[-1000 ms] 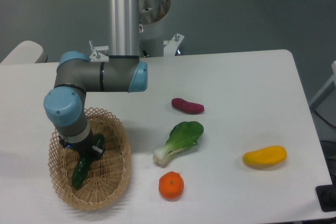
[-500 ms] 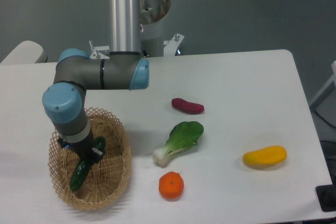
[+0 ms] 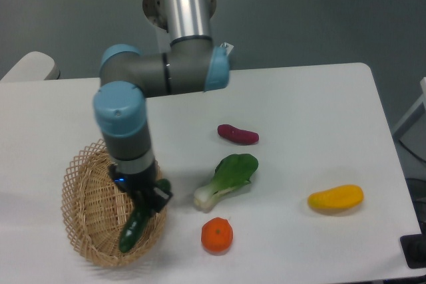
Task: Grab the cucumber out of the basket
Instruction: 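Lift the cucumber out of the basket, then carry the held cucumber away from the basket toward the bok choy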
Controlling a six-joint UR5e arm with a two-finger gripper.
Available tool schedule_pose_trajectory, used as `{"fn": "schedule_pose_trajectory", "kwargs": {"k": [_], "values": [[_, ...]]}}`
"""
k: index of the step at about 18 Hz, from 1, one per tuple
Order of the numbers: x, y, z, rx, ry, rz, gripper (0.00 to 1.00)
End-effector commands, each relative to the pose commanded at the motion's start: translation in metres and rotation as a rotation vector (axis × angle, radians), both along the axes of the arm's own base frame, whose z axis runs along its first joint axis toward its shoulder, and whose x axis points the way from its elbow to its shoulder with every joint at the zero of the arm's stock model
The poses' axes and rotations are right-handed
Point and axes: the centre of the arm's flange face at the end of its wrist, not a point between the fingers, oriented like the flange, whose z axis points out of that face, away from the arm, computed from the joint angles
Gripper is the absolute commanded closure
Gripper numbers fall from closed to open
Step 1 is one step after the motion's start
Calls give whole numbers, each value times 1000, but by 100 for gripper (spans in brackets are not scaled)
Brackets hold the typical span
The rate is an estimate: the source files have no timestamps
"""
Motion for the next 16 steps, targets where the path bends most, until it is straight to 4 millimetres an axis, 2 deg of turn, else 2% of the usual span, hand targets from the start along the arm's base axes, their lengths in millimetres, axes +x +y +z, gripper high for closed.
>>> {"fn": "schedule_pose_trajectory", "kwargs": {"k": [5,8,13,16], "values": [[-63,-36,9,-30,34,-94,87],[-90,-57,8,-52,36,-145,87],[-119,-80,8,-73,47,-211,87],[-127,-89,4,-85,50,-243,87]]}}
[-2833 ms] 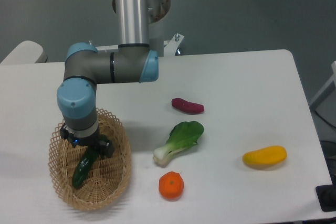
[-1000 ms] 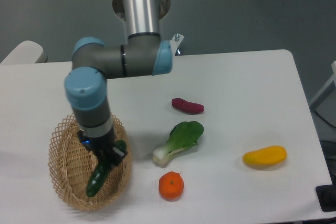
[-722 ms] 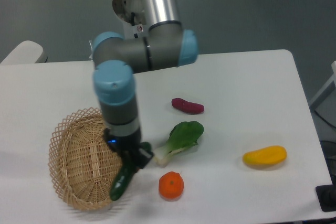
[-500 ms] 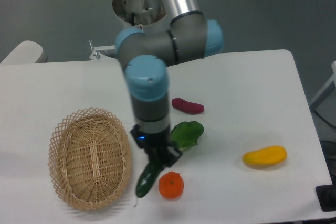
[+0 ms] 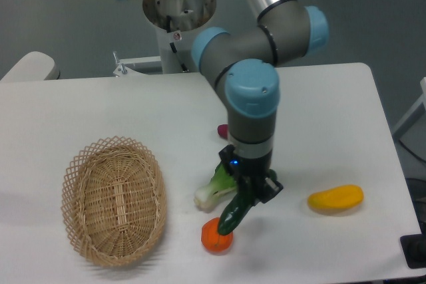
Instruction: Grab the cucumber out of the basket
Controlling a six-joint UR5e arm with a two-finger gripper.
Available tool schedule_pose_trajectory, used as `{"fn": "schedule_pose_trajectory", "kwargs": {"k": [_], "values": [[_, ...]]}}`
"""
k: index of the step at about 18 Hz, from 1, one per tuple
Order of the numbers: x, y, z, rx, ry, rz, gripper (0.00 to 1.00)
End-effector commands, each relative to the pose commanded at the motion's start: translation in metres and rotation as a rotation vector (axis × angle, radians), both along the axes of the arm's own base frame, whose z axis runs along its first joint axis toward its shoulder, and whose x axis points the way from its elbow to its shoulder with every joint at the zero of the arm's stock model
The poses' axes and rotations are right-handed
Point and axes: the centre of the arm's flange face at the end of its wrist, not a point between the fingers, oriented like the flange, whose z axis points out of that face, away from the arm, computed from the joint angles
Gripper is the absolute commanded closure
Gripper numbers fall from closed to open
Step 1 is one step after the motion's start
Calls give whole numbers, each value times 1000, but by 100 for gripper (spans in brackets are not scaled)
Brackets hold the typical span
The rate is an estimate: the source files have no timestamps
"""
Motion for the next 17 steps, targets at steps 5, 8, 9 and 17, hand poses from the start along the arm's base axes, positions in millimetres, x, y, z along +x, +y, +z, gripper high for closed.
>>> {"fn": "schedule_pose_trajectory", "kwargs": {"k": [5,8,9,17], "values": [[-8,-6,2,1,9,-17,87],[-14,-10,2,0,10,-15,87],[-18,-13,0,0,6,-8,87],[-34,-25,-2,0,8,-27,88]]}}
